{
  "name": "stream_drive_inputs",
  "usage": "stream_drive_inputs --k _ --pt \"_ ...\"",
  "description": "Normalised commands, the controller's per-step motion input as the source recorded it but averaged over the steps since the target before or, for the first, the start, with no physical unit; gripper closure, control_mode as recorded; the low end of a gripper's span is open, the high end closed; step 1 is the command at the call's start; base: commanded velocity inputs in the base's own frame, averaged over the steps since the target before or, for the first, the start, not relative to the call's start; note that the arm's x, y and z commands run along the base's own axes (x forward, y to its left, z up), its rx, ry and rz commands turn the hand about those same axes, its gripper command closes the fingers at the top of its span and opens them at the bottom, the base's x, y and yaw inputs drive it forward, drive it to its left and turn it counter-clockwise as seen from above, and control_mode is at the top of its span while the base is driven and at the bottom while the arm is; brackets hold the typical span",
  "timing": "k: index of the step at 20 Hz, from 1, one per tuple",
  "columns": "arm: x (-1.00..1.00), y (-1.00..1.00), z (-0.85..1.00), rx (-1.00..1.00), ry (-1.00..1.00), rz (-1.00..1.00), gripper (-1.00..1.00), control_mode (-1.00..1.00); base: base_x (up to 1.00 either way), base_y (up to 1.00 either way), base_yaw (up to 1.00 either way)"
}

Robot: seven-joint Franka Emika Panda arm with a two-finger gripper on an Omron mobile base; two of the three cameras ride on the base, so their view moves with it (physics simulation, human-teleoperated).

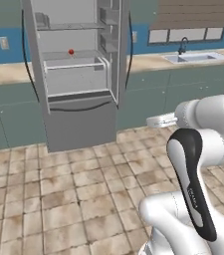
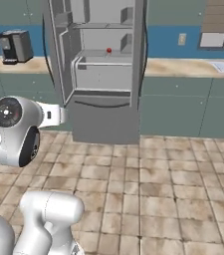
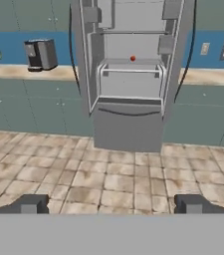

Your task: Retrieve the kiwi and apple from the fridge and place them into the bowl on the dining table.

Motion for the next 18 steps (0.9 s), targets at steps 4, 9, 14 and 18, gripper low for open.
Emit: stream_drive_inputs --k 4,9,14,18 --pt "0.0 0.0 0.0 0.0 0.0 0.0 -1.0 1.0 1.0 0.31 -0.04" --pt "0.0 0.0 0.0 0.0 0.0 0.0 -1.0 1.0 1.0 0.3 -0.05" --pt "0.0 0.0 0.0 0.0 0.0 0.0 -1.0 1.0 1.0 0.36 -0.05" --pt "0.0 0.0 0.0 0.0 0.0 0.0 -1.0 1.0 1.0 0.38 -0.06"
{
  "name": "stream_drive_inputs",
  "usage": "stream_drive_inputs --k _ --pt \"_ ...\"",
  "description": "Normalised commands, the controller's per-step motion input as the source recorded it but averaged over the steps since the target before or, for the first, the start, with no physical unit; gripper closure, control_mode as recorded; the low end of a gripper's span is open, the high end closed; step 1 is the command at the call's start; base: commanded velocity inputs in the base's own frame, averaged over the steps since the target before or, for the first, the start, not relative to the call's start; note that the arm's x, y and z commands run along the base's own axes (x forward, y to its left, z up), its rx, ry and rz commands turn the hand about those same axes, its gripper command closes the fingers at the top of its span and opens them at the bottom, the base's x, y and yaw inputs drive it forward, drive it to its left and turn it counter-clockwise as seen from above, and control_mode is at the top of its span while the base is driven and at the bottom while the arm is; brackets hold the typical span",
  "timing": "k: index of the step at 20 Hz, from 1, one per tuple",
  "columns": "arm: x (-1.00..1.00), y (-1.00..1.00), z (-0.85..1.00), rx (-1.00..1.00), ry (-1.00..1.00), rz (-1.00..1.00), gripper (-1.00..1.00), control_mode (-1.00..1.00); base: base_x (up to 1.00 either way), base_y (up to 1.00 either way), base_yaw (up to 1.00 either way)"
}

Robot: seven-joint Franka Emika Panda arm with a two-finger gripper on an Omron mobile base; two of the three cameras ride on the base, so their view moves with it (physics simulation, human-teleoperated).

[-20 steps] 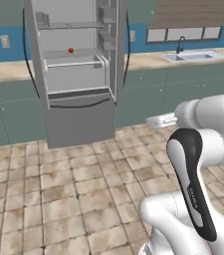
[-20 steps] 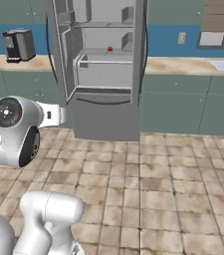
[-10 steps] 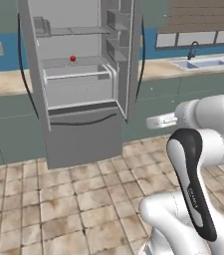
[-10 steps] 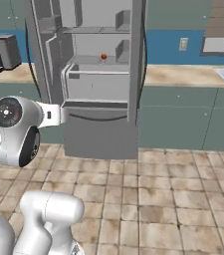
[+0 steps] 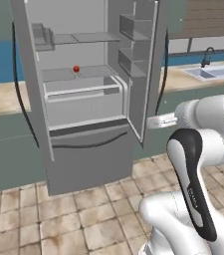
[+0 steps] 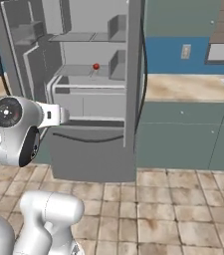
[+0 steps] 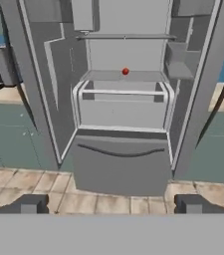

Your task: Retrieve the kiwi and apple from the fridge and place them into the bowl on the dining table.

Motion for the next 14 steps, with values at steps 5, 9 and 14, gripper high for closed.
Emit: stream_drive_inputs --k 5,9,14 --pt "0.0 0.0 0.0 0.0 0.0 0.0 -1.0 1.0 1.0 0.39 -0.05" --pt "0.0 0.0 0.0 0.0 0.0 0.0 -1.0 1.0 1.0 0.42 -0.03" --pt "0.0 0.0 0.0 0.0 0.0 0.0 -1.0 1.0 0.95 0.35 0.0"
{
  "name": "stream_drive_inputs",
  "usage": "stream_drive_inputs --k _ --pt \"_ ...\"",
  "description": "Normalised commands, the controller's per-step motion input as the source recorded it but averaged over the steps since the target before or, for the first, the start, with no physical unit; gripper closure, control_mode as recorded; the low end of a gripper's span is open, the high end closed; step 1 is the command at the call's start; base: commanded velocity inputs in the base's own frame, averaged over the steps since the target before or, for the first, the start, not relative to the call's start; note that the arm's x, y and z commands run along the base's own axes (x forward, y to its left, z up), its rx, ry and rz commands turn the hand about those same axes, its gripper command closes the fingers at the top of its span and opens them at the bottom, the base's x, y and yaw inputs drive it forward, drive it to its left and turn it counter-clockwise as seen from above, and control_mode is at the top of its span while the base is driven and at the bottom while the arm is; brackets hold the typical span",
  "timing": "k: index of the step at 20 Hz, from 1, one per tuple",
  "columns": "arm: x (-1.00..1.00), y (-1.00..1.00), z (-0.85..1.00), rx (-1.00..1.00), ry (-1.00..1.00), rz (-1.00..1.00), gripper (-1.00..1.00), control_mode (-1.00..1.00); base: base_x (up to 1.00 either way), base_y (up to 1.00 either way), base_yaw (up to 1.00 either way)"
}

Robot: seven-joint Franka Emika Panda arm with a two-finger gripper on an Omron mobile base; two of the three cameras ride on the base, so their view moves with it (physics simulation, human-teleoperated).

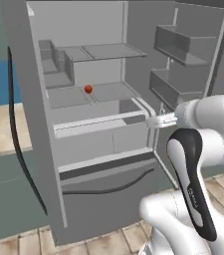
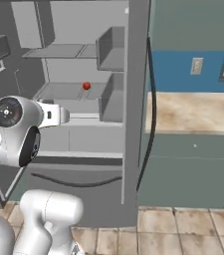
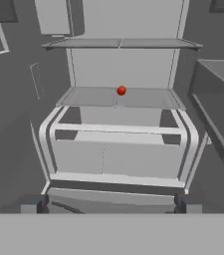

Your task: Retrieve the kiwi and apple from the fridge and place them into the bowl on the dining table.

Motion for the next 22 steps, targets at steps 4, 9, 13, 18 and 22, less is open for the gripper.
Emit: stream_drive_inputs --k 4,9,13,18,22 --pt "0.0 0.0 0.0 0.0 0.0 0.0 -1.0 1.0 0.86 0.3 0.0" --pt "0.0 0.0 0.0 0.0 0.0 0.0 -1.0 1.0 0.85 0.24 0.0" --pt "0.0 0.0 0.0 0.0 0.0 0.0 -1.0 1.0 0.63 0.21 0.0" --pt "0.0 0.0 0.0 0.0 0.0 0.0 -1.0 1.0 0.41 0.24 0.0" --pt "0.0 0.0 0.0 0.0 0.0 0.0 -1.0 1.0 0.34 0.36 0.0"
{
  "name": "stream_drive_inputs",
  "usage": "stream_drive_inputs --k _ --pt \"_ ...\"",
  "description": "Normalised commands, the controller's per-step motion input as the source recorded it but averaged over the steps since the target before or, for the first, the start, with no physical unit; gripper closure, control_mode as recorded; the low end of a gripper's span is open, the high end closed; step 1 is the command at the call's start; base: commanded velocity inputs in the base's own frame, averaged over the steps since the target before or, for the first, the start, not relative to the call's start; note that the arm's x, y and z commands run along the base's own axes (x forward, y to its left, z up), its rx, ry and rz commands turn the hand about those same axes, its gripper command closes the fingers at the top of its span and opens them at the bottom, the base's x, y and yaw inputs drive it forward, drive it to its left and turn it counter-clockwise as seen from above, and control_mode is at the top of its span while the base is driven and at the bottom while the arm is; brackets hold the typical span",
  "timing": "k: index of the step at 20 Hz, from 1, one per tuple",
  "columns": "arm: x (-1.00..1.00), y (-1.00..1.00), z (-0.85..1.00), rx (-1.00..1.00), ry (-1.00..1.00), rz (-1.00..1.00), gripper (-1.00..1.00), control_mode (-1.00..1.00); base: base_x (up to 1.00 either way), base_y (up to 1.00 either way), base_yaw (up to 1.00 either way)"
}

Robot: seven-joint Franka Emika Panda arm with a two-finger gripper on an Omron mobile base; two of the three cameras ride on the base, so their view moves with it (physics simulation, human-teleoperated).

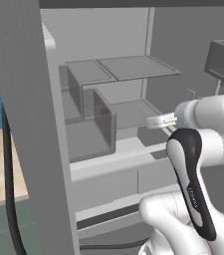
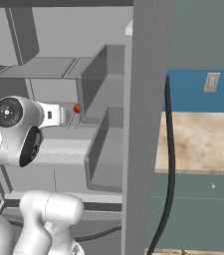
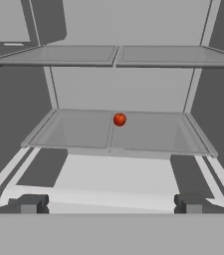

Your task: Retrieve the kiwi and apple from the fridge and place them into the bowl on the dining table.

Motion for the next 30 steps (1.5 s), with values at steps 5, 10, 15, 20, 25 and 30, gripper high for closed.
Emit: stream_drive_inputs --k 5,10,15,20,25,30 --pt "0.0 0.0 0.0 0.0 0.0 0.0 -1.0 1.0 0.26 0.18 0.0" --pt "0.54 0.21 -0.19 -0.04 0.16 0.0 -1.0 -1.0 0.0 0.0 0.0" --pt "0.64 0.4 -0.24 -0.07 0.09 0.0 -1.0 -1.0 0.0 0.0 0.0" --pt "0.59 0.09 -0.24 -0.03 0.01 0.0 -1.0 -1.0 0.0 0.0 0.0" --pt "0.61 0.0 -0.34 -0.01 0.0 0.0 -1.0 -1.0 0.0 0.0 0.0" --pt "0.56 0.0 -0.26 0.0 0.0 0.0 -1.0 -1.0 0.0 0.0 0.0"
